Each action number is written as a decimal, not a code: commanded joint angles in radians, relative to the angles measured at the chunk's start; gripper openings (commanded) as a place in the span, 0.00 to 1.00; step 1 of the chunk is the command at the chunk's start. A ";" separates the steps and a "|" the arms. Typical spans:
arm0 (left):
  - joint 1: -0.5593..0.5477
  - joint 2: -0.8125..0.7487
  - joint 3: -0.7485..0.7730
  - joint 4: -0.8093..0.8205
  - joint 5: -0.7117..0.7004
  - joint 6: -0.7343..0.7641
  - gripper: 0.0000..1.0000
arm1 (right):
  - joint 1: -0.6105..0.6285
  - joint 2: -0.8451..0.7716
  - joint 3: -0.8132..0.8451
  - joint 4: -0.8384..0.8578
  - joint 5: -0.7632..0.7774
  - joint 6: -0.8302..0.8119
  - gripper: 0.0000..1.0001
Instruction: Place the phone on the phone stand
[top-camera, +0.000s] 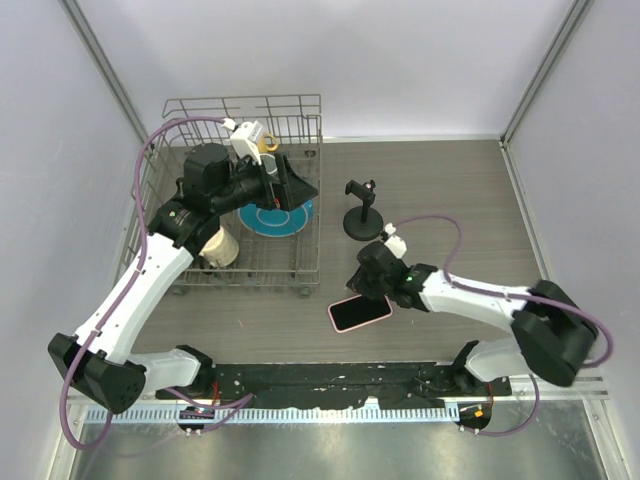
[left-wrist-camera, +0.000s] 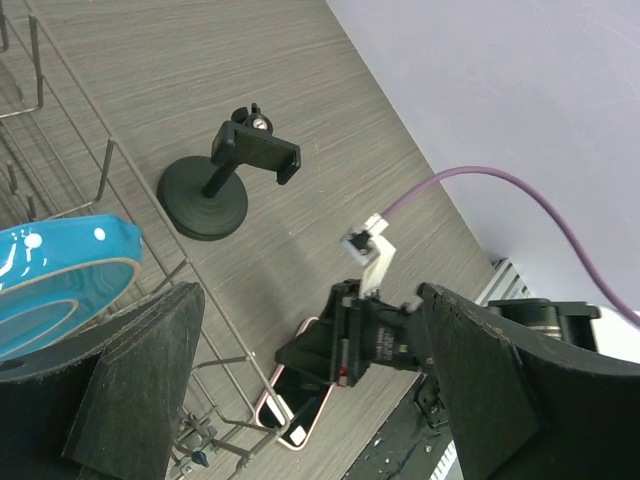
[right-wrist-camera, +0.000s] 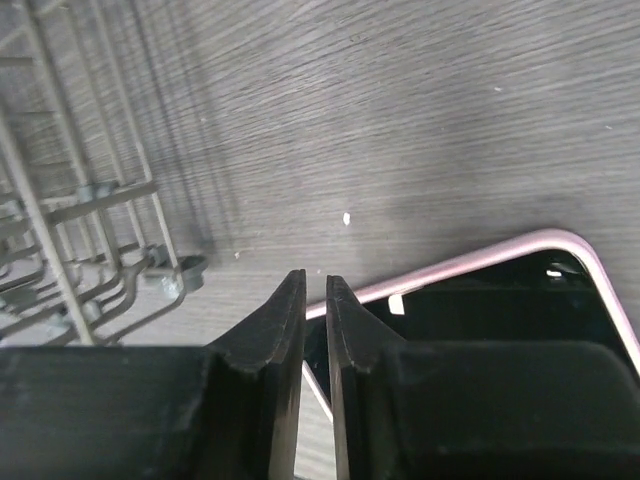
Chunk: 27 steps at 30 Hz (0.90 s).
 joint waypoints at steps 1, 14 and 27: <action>-0.005 -0.021 -0.001 0.017 -0.012 0.017 0.95 | 0.019 0.133 0.098 0.096 -0.012 -0.004 0.18; -0.005 -0.037 0.000 0.011 -0.024 0.020 0.95 | 0.148 0.302 0.156 0.007 0.047 -0.051 0.17; -0.005 -0.031 -0.004 0.011 -0.035 0.020 0.95 | 0.281 0.115 -0.038 -0.155 0.078 -0.045 0.18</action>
